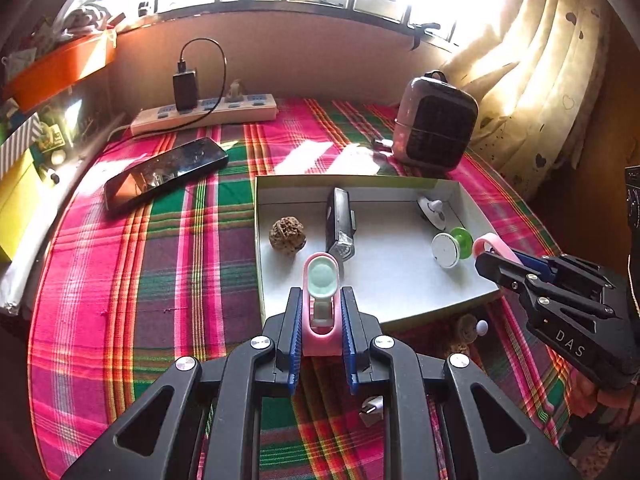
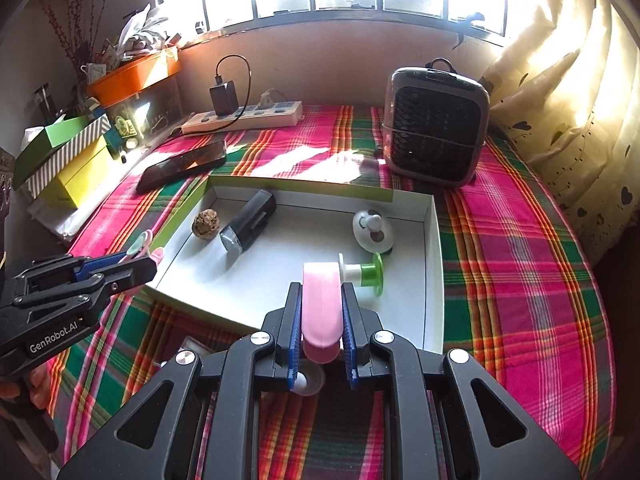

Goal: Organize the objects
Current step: 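Carry both pink clips with both tools over into the tray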

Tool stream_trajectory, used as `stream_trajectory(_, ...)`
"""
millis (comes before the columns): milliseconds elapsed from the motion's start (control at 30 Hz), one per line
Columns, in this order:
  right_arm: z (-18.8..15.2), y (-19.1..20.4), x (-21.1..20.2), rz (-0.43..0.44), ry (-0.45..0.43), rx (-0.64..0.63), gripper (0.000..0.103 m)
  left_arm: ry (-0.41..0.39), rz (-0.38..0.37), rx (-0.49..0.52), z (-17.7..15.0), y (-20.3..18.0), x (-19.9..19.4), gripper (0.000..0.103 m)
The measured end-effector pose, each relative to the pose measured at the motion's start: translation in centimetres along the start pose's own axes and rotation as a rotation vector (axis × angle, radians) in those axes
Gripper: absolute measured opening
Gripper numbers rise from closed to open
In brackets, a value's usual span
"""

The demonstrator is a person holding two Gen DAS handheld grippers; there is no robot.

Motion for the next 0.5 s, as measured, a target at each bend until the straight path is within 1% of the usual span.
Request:
stream_trajectory(300, 2.5, 0.7, 2.4, 0.017, 0.013, -0.008, 0.019, 0.023, 0.008, 0.006, 1.1, 0.1, 2.1, 0.016)
stream_trajectory(500, 3.5, 1.2, 4.4, 0.03, 0.043, -0.004, 0.019, 0.044, 0.011, -0.001, 1.3, 0.4, 3.4, 0.016)
Point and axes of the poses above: each gripper's, at about its wrist camera, not at the fingertips, and x roughly the way its jaws point, y to its left, z to its top, the point moved 3 cm from there along x, roughly the way its jaws point, and after that the axes turned 9 degrees about -z, right-handed, at the moved point
